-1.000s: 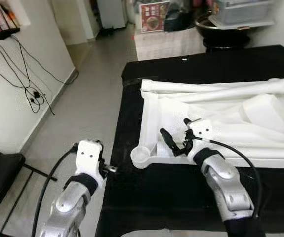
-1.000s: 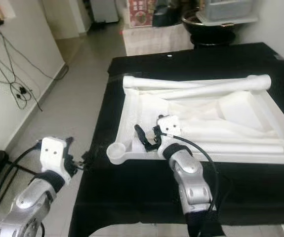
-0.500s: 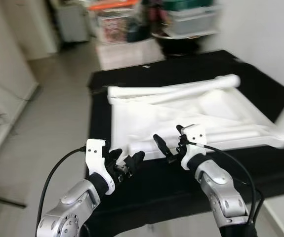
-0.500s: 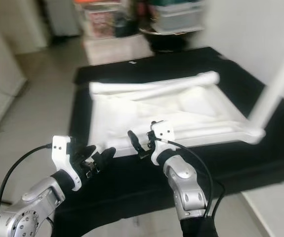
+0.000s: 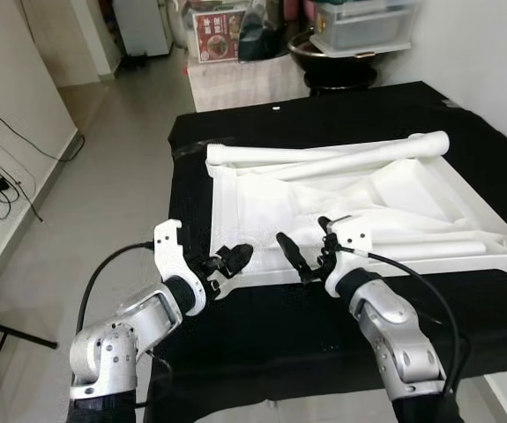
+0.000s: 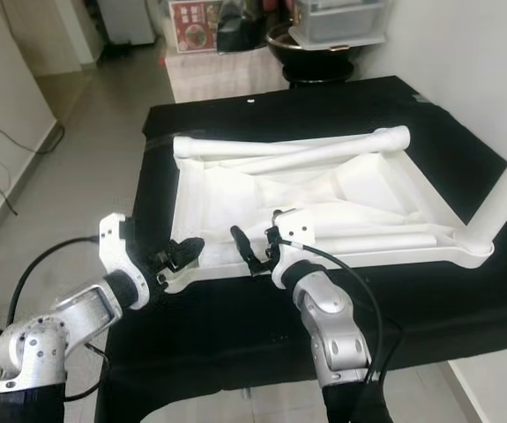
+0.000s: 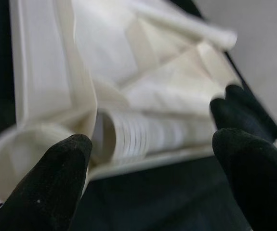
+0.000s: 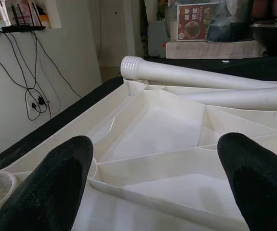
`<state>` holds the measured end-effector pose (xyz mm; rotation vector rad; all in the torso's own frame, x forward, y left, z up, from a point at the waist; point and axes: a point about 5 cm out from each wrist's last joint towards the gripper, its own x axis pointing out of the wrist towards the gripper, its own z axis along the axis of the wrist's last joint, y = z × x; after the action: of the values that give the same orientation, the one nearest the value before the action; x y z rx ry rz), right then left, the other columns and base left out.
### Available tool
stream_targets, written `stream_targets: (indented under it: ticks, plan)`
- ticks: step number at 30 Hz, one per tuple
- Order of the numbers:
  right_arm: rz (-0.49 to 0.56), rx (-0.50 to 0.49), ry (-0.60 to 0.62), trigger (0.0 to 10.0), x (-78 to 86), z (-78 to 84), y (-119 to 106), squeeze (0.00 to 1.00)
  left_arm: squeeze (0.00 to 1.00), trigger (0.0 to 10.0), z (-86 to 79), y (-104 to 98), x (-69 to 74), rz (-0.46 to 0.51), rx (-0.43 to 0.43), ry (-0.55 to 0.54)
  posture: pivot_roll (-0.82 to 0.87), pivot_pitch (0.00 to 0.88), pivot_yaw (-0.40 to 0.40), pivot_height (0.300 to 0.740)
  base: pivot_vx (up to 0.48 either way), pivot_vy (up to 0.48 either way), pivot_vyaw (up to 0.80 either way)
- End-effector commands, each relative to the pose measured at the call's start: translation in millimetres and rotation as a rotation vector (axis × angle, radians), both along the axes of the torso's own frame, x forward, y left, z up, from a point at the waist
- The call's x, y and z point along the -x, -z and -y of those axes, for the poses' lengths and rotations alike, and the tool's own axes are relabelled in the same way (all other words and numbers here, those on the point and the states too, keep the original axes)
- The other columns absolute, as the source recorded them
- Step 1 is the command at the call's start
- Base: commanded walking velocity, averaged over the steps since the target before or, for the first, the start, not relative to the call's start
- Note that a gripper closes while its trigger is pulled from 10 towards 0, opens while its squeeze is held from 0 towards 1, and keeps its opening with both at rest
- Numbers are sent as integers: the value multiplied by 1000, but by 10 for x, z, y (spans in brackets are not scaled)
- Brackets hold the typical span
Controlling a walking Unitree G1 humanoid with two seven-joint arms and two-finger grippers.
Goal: Building children table
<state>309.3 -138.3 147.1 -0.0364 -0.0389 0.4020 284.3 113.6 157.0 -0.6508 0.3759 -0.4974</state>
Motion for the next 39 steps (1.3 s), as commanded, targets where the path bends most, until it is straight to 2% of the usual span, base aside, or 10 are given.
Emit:
stream_targets:
  ticks: [1, 5, 10, 15, 20, 26, 33, 39]
  plan:
    - [-9, -14, -7, 10000, -3, -24, -2, 0, 0, 10000, -22, 33, 0, -27, -7, 10, -94, 35, 68, 740, 0, 0, 0]
    - [-9, -8, -6, 10000, 1, -25, -5, 0, 0, 10000, 92, 52, -36, -75, -4, 92, -105, 39, 68, 740, 0, 0, 0]
    - [-8, -5, -4, 10000, 7, -23, -9, 0, 0, 10000, 127, -2, -126, -93, -4, 108, -113, 43, 72, 740, 0, 0, 0]
    - [-9, -4, -2, 10000, 14, -22, -11, 0, 0, 10000, -5, -66, -310, -117, -16, 46, -118, 47, 73, 740, 0, 0, 0]
    - [-9, -4, -3, 10000, 26, -23, -17, 0, 0, 10000, -67, -62, -391, -143, -7, 14, -125, 54, 75, 740, 0, 0, 0]
    - [-9, -4, -2, 10000, 45, -21, -22, 0, 0, 10000, -59, -69, -427, -155, 7, 19, -129, 65, 78, 740, 0, 0, 0]
    - [-4, -2, -3, 10000, 103, -20, -45, 0, 0, 10000, 55, -62, -478, -172, 26, 68, -154, 95, 88, 740, 0, 0, 0]
    - [-6, -4, -2, 10000, 150, -15, -57, 0, 0, 10000, 74, -75, -505, -173, 40, 87, -164, 113, 94, 740, 0, 0, 0]
